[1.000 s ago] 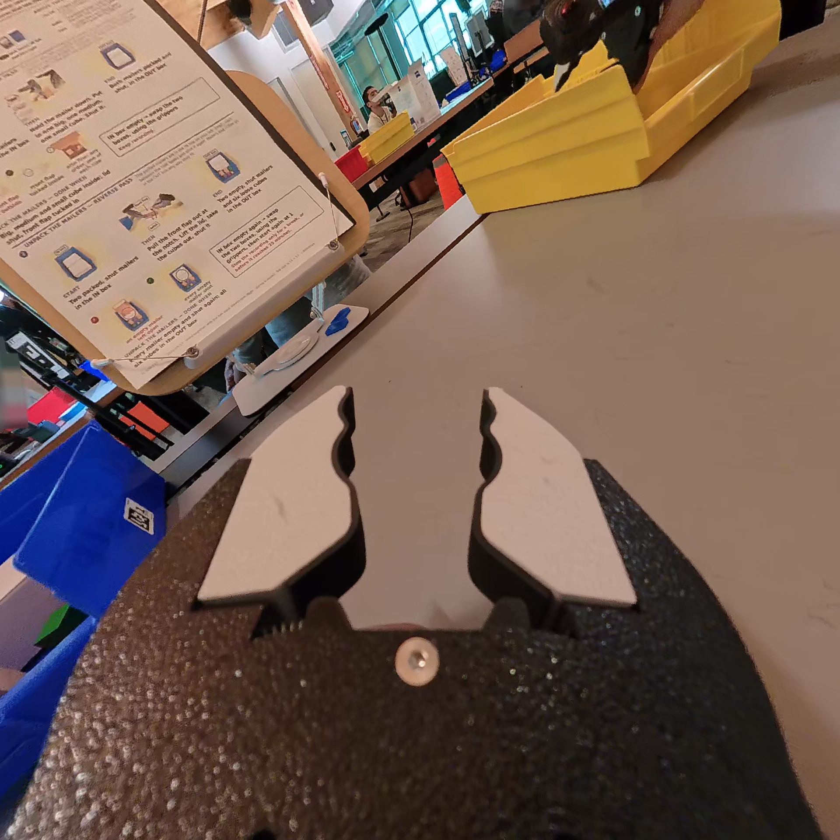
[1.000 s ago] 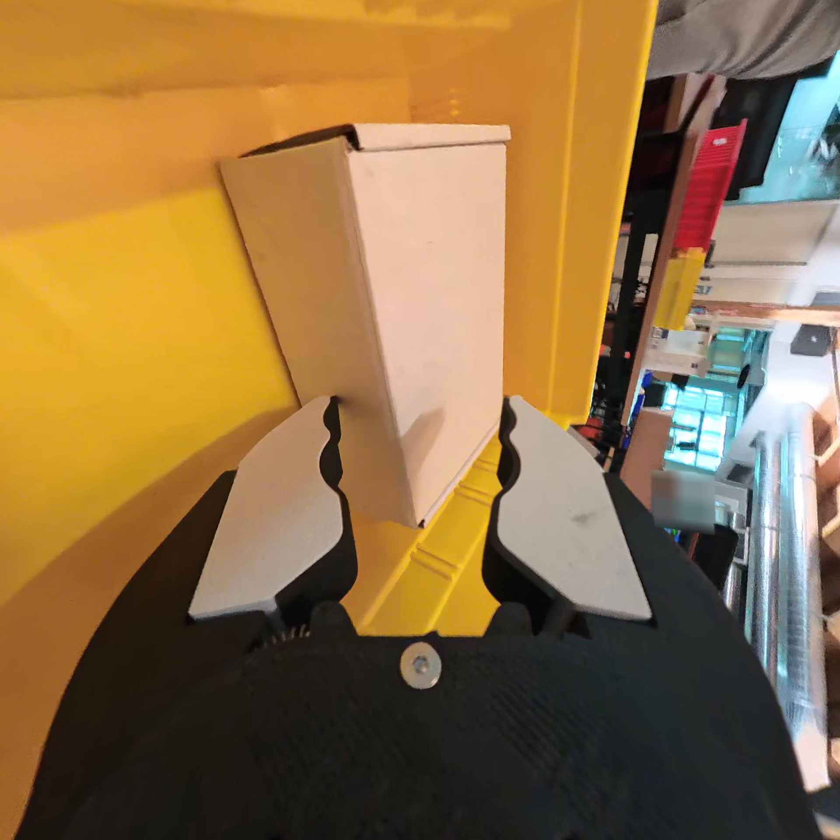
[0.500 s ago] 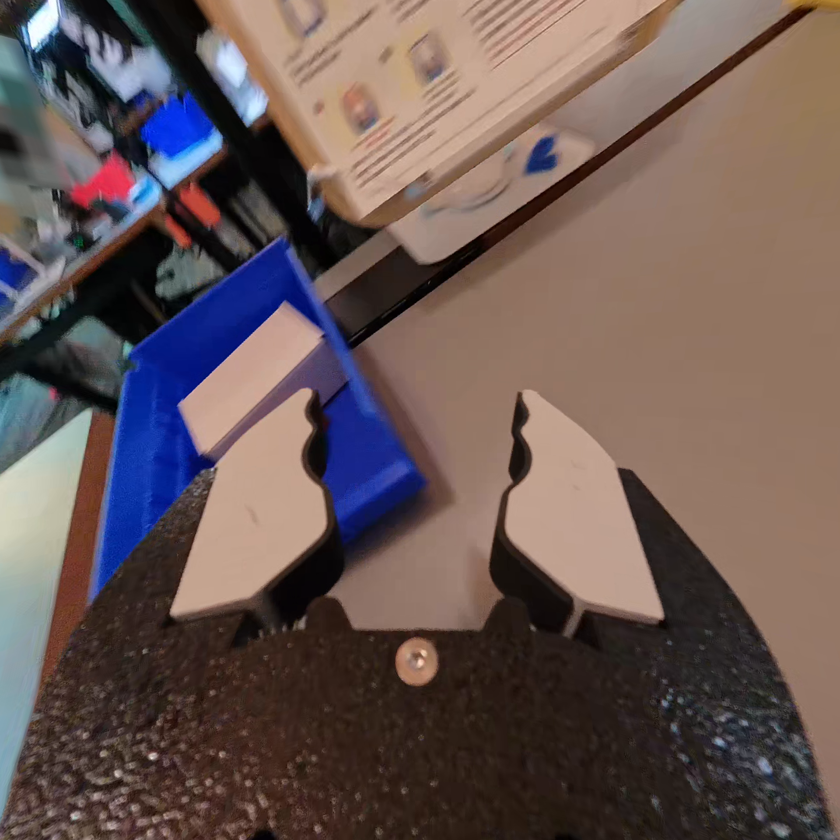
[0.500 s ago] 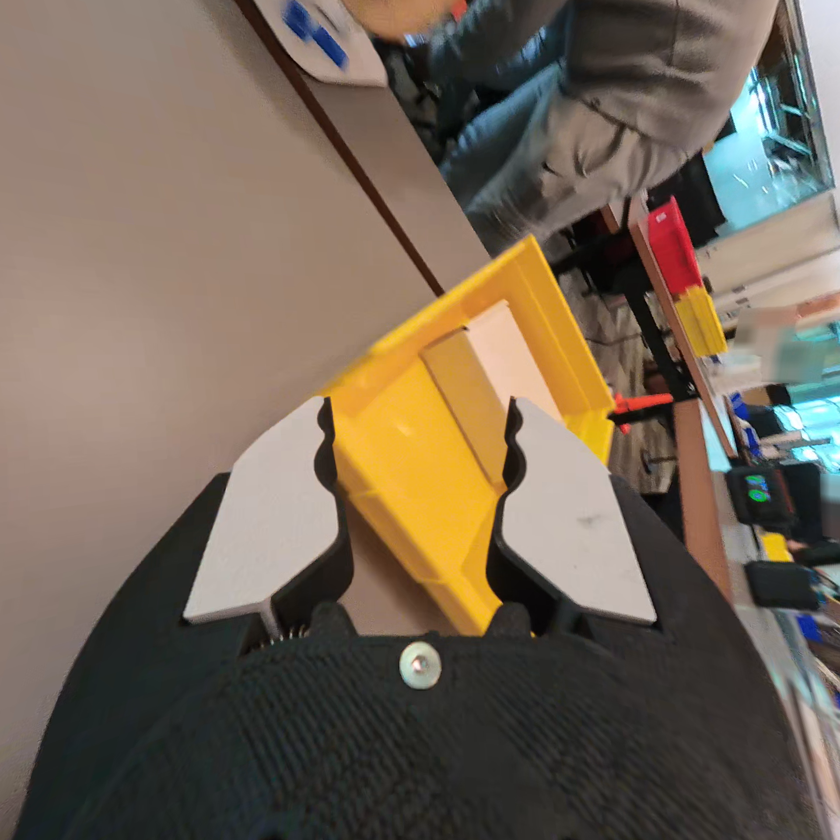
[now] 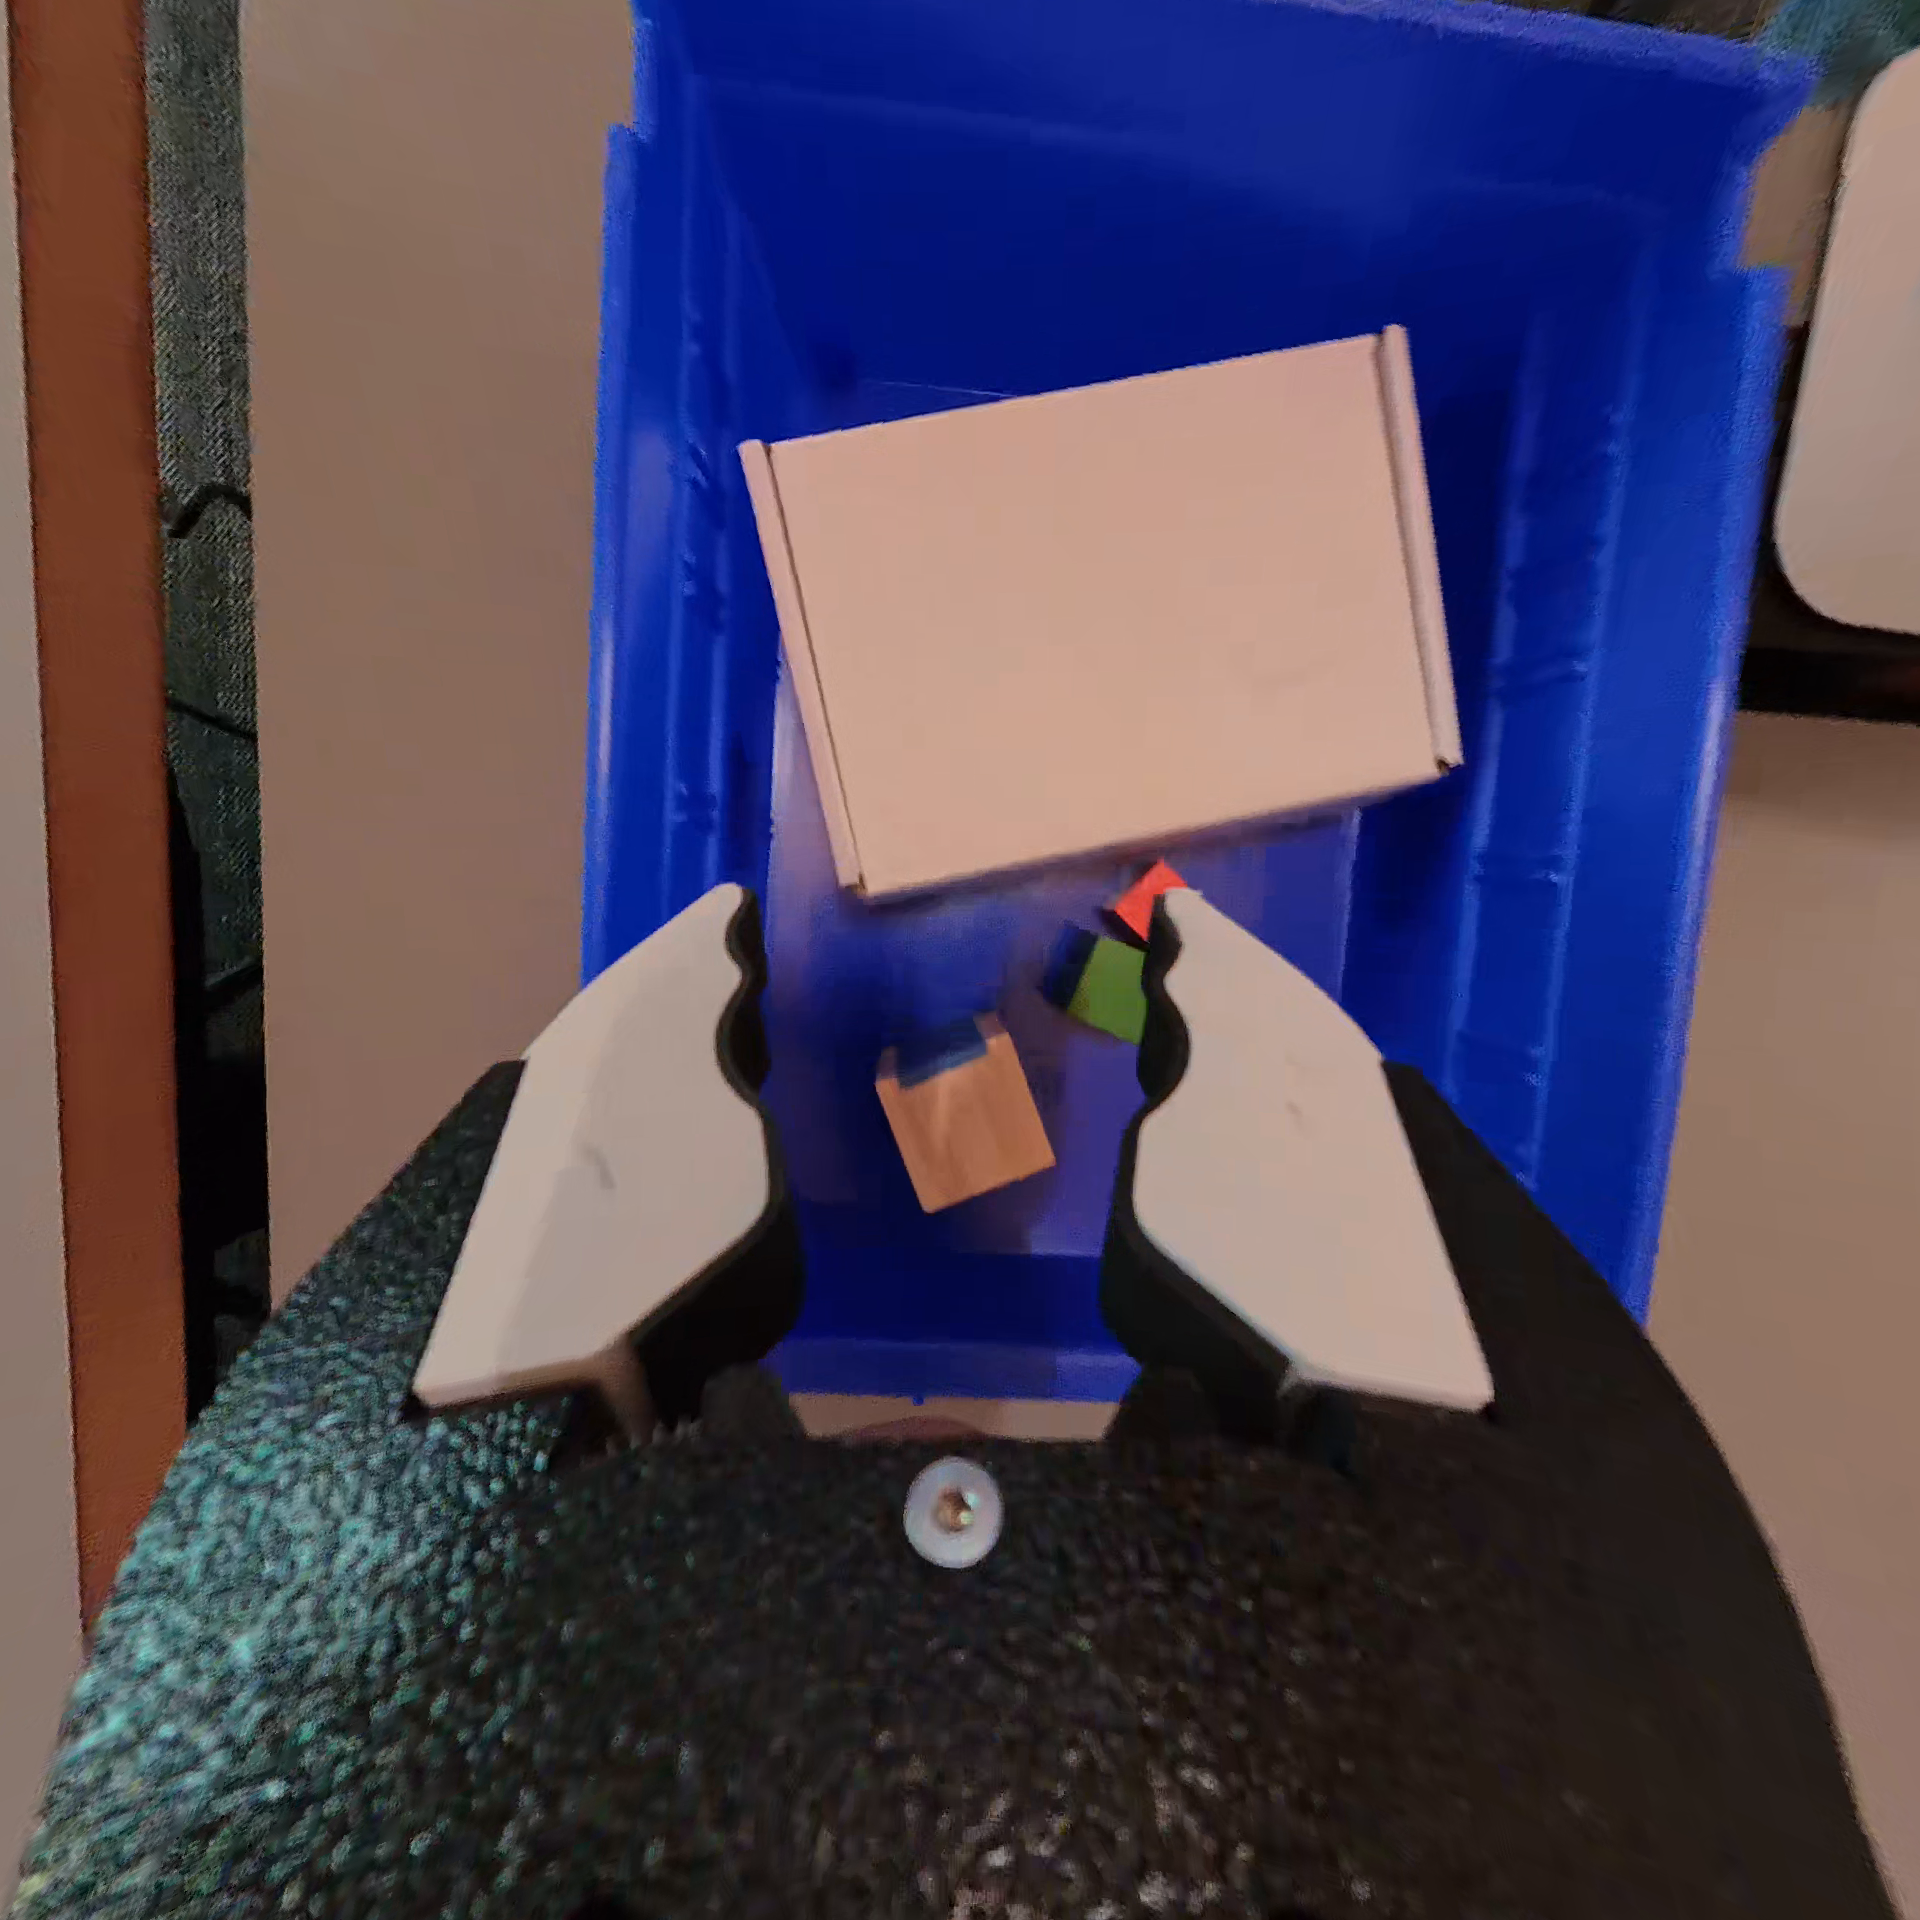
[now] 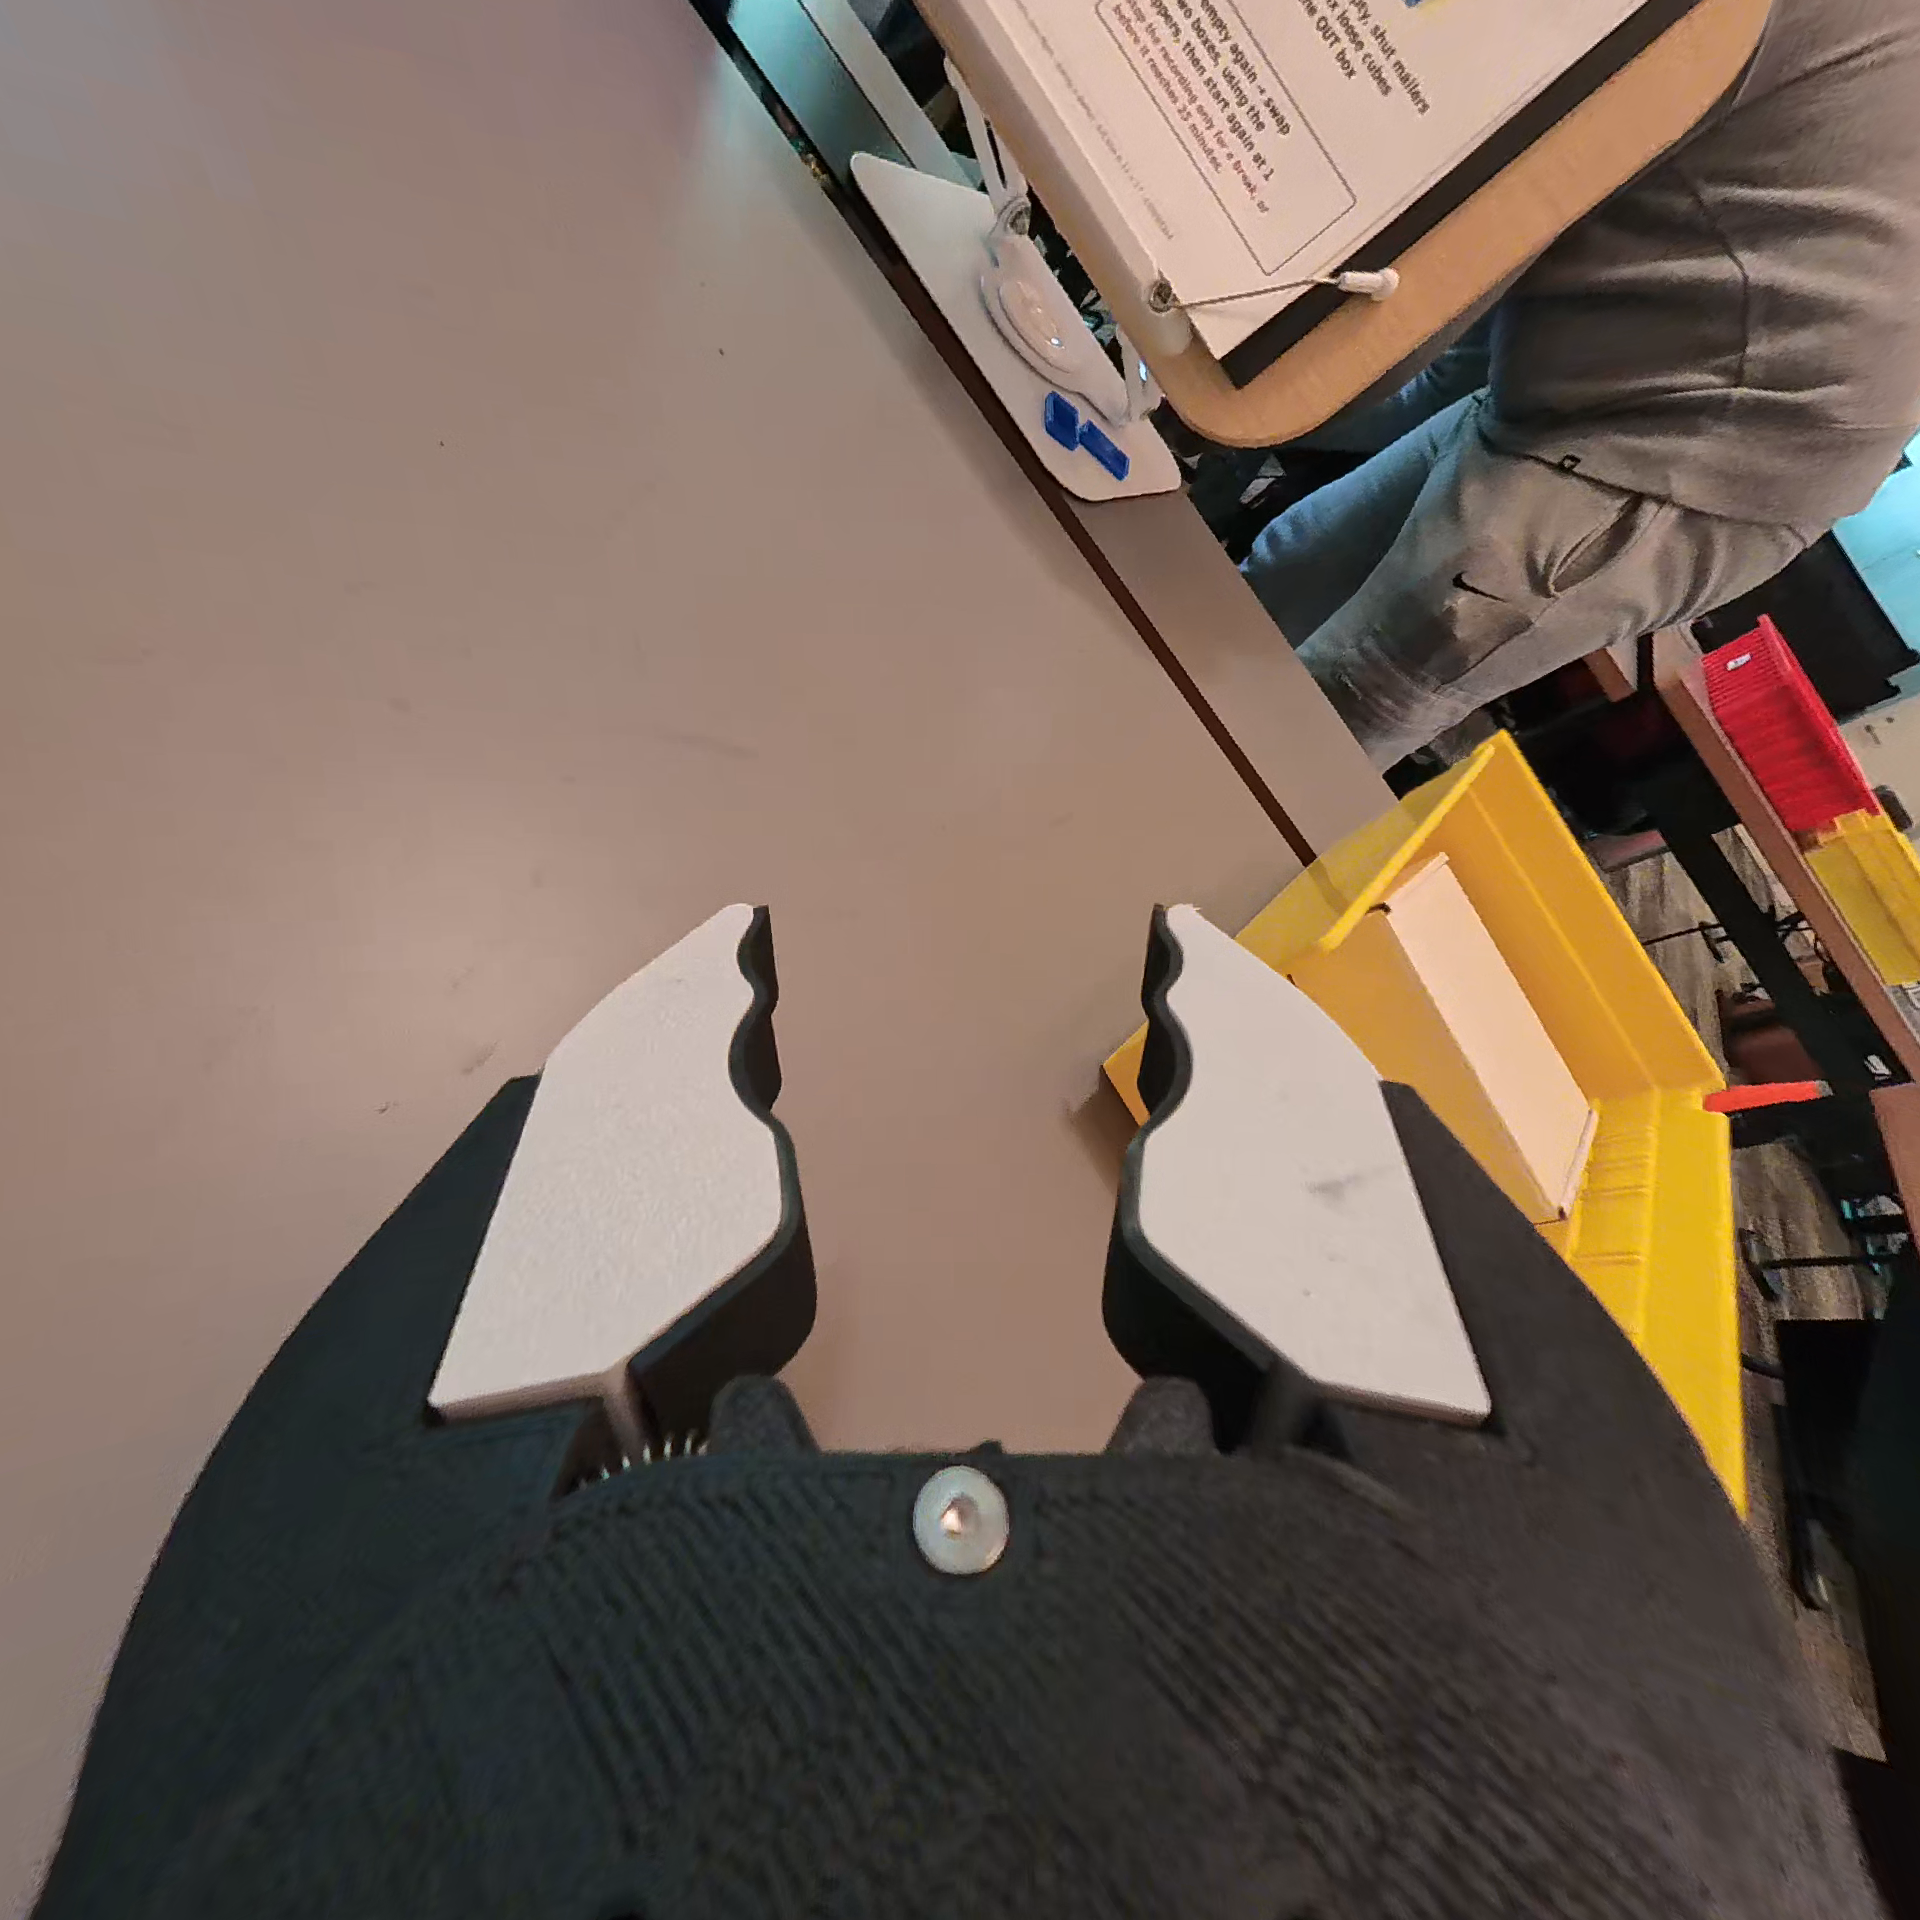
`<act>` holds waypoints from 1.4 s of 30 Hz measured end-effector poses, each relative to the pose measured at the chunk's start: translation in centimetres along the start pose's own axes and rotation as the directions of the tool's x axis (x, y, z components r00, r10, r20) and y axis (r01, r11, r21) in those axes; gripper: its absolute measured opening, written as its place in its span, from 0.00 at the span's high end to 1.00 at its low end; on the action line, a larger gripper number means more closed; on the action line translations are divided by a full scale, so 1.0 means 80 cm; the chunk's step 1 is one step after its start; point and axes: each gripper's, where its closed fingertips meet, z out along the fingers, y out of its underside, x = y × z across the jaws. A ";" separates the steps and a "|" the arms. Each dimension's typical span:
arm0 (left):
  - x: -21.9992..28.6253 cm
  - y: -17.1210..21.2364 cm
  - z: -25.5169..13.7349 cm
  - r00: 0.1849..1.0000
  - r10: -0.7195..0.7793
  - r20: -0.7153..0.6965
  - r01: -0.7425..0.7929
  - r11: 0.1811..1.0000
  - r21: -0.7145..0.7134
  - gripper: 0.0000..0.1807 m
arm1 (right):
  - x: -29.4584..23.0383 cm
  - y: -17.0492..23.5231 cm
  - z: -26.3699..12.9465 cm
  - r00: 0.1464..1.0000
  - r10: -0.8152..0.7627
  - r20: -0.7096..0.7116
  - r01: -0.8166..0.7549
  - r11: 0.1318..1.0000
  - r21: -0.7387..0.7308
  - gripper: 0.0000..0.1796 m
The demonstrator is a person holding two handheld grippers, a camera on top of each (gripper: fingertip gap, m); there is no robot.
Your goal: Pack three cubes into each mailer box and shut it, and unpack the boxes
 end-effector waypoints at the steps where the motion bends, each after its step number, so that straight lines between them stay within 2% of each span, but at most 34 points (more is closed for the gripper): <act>1: -0.003 -0.004 0.005 1.000 -0.010 0.015 0.010 1.000 -0.006 0.63 | -0.001 0.001 0.002 1.000 -0.005 0.002 0.005 1.000 -0.005 0.62; 5: -0.009 -0.007 0.029 0.998 -0.037 0.050 0.039 0.998 -0.052 0.66 | -0.008 0.001 0.009 1.000 -0.003 0.017 0.003 1.000 0.011 0.62; 10: -0.020 0.003 0.056 0.992 -0.071 0.102 0.082 0.991 -0.108 0.60 | -0.016 0.012 0.017 0.999 0.001 0.033 -0.001 1.000 -0.002 0.62; 13: -0.009 0.001 0.066 0.985 -0.171 0.027 0.173 0.979 -0.105 0.59 | -0.024 0.017 0.022 0.999 -0.002 0.054 0.003 1.000 -0.007 0.62; 16: 0.013 -0.003 0.072 0.976 -0.203 -0.075 0.194 0.974 -0.114 0.51 | -0.031 0.020 0.024 0.997 -0.031 0.074 0.033 0.999 -0.017 0.62; 17: 0.018 -0.007 0.072 0.983 -0.160 -0.084 0.151 0.983 -0.108 0.48 | -0.031 0.020 0.024 0.996 -0.046 0.072 0.047 0.999 -0.021 0.62; 19: 0.030 -0.015 0.066 0.993 0.094 -0.070 -0.100 0.991 -0.093 0.46 | -0.030 0.019 0.023 0.996 -0.063 0.066 0.065 0.998 -0.021 0.62; 21: 0.054 -0.016 0.055 0.910 0.403 -0.094 -0.411 0.907 -0.090 0.46 | -0.029 0.017 0.022 0.996 -0.060 0.071 0.061 0.998 -0.009 0.62; 22: 0.062 -0.016 0.050 0.837 0.540 -0.088 -0.547 0.831 -0.100 0.46 | -0.029 0.016 0.021 0.996 -0.054 0.076 0.054 0.999 -0.002 0.62; 24: 0.069 -0.021 0.047 0.629 0.776 -0.038 -0.774 0.622 -0.121 0.45 | -0.031 0.016 0.021 0.995 -0.039 0.090 0.039 0.999 0.004 0.62; 26: 0.065 -0.036 0.050 0.461 0.887 0.040 -0.871 0.460 -0.170 0.46 | -0.031 0.016 0.022 0.995 -0.033 0.092 0.033 0.999 0.006 0.62; 27: 0.067 -0.037 0.053 0.424 0.906 0.022 -0.889 0.420 -0.183 0.47 | -0.032 0.016 0.023 0.995 -0.033 0.094 0.033 0.999 0.004 0.61; 31: 0.066 -0.047 0.073 0.374 0.927 -0.038 -0.915 0.362 -0.181 0.44 | -0.034 0.017 0.028 0.994 -0.033 0.103 0.033 0.999 -0.006 0.60; 35: 0.052 -0.038 0.094 0.382 0.913 -0.139 -0.908 0.344 -0.238 0.42 | -0.034 0.021 0.029 0.992 -0.016 0.123 0.018 1.000 -0.018 0.58; 42: 0.052 -0.032 0.118 0.368 0.897 -0.244 -0.923 0.320 -0.216 0.32 | -0.035 0.026 0.039 0.990 -0.007 0.140 0.012 0.999 -0.038 0.58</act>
